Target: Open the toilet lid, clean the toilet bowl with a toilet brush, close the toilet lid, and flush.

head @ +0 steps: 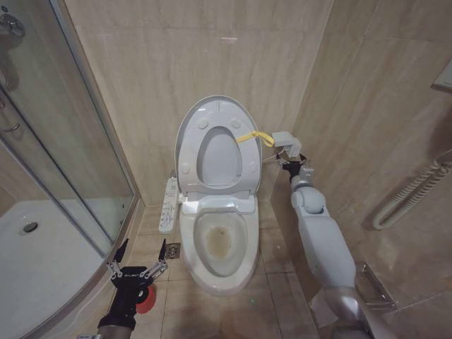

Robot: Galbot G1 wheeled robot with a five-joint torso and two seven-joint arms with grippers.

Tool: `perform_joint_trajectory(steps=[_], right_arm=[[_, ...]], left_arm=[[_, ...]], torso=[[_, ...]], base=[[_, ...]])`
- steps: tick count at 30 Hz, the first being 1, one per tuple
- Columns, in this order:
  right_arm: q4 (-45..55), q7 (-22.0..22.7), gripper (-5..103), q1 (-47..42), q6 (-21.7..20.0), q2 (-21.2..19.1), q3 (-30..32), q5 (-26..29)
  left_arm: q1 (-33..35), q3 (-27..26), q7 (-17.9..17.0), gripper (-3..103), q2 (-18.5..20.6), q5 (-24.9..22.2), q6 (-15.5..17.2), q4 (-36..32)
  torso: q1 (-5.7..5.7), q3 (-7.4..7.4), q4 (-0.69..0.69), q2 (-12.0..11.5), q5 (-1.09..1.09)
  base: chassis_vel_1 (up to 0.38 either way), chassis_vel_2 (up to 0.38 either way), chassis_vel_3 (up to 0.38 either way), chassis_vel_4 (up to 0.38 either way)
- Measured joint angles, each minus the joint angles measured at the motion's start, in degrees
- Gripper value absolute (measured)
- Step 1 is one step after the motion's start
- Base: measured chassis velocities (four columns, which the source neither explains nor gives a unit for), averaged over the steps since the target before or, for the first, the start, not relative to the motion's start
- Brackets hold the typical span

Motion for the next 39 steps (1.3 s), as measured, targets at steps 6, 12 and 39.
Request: perform_joint_trajectory(steps=[6, 12, 39], right_arm=[[-8.86, -0.16, 100, 7.29, 4.75, 1.0, -0.37, -2.25], [-15.36, -0.5, 100, 12.52, 8.37, 2.32, -0.54, -4.38], [-7.78, -0.44, 100, 9.12, 5.69, 2.05, -9.28, 6.22]], left_arm=[[0.0, -0.01, 0.0, 100, 0.0, 0.0, 0.0, 0.0], [0.0, 0.0, 0.0, 100, 0.0, 0.0, 0.0, 0.0], [0.0, 0.0, 0.0, 100, 0.0, 0.0, 0.0, 0.0]], torso=[[0.0, 0.0, 0.01, 0.01, -0.01], [0.0, 0.0, 0.01, 0.01, -0.01], [0.0, -0.01, -0.01, 0.0, 0.01]], base=[[0.0, 0.0, 0.0, 0.0], [0.0, 0.0, 0.0, 0.0], [0.0, 0.0, 0.0, 0.0]])
